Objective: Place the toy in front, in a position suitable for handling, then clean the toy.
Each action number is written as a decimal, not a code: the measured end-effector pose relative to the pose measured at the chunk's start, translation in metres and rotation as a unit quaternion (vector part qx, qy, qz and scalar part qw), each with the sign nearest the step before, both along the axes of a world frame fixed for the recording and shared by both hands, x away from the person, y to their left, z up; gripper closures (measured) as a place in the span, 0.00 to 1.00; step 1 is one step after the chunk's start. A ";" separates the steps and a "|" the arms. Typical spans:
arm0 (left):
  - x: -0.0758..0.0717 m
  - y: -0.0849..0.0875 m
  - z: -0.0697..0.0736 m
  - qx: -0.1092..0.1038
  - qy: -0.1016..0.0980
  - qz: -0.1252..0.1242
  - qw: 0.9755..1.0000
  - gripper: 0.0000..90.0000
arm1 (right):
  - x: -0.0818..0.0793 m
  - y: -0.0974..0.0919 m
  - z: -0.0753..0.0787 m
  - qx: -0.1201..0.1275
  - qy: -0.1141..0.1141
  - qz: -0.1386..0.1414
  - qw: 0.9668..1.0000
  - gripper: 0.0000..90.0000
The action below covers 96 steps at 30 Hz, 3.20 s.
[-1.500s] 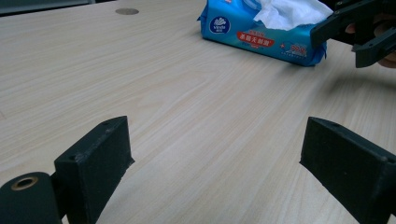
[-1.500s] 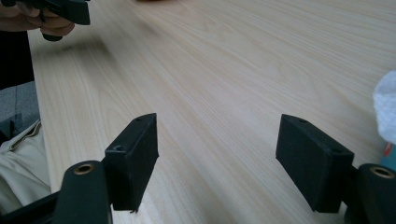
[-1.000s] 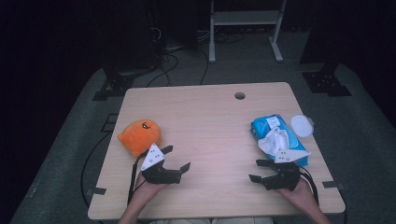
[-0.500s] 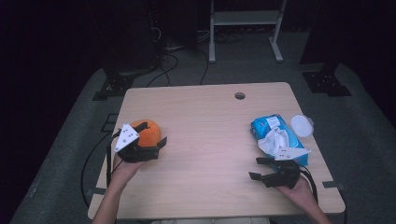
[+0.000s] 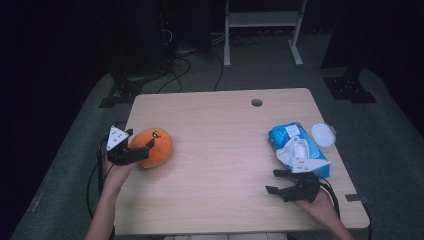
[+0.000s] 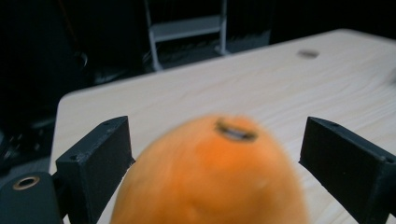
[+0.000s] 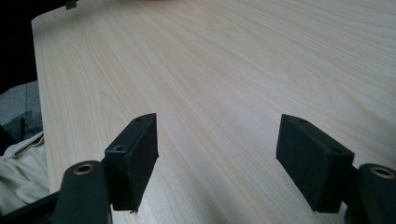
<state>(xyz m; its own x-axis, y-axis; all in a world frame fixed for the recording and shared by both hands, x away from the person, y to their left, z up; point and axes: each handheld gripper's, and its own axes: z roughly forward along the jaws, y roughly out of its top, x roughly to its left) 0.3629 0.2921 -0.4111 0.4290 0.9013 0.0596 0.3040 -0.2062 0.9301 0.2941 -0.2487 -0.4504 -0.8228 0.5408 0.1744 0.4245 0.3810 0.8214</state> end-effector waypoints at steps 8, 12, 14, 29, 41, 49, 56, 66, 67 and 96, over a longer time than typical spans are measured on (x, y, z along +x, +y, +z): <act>0.007 -0.003 -0.025 0.022 0.031 0.016 0.999 0.34 | -0.002 0.003 -0.001 -0.012 0.006 0.006 1.000 0.33; 0.008 -0.007 -0.020 0.043 0.042 0.019 0.998 0.47 | -0.002 0.003 0.000 -0.009 0.004 0.004 1.000 0.33; 0.008 -0.009 -0.017 0.051 0.045 0.019 0.998 0.55 | -0.003 0.003 0.001 -0.010 0.003 0.004 1.000 0.33; -0.003 -0.002 0.020 -0.062 0.005 0.002 0.998 0.71 | -0.006 -0.001 0.004 -0.008 -0.003 0.004 1.000 0.34; -0.023 -0.064 0.045 -0.074 -0.020 -0.117 0.990 0.71 | -0.009 0.000 0.006 -0.011 -0.010 0.000 1.000 0.34; -0.033 -0.114 0.019 -0.087 0.014 -0.193 0.977 0.71 | -0.010 -0.011 0.012 0.005 -0.020 -0.014 1.000 0.33; -0.049 -0.150 0.003 -0.079 0.032 -0.245 0.966 0.71 | -0.011 -0.013 0.014 0.011 -0.025 -0.020 0.999 0.33; -0.052 -0.172 -0.028 -0.086 0.063 -0.270 0.957 0.71 | -0.009 -0.012 0.016 0.009 -0.031 -0.027 0.999 0.33; -0.051 -0.171 -0.029 -0.094 0.063 -0.271 0.956 0.71 | -0.009 -0.012 0.016 0.010 -0.032 -0.028 0.999 0.33; -0.064 -0.178 -0.032 -0.058 0.039 -0.283 0.957 0.39 | 0.029 -0.076 0.058 -0.031 -0.113 -0.172 0.978 0.35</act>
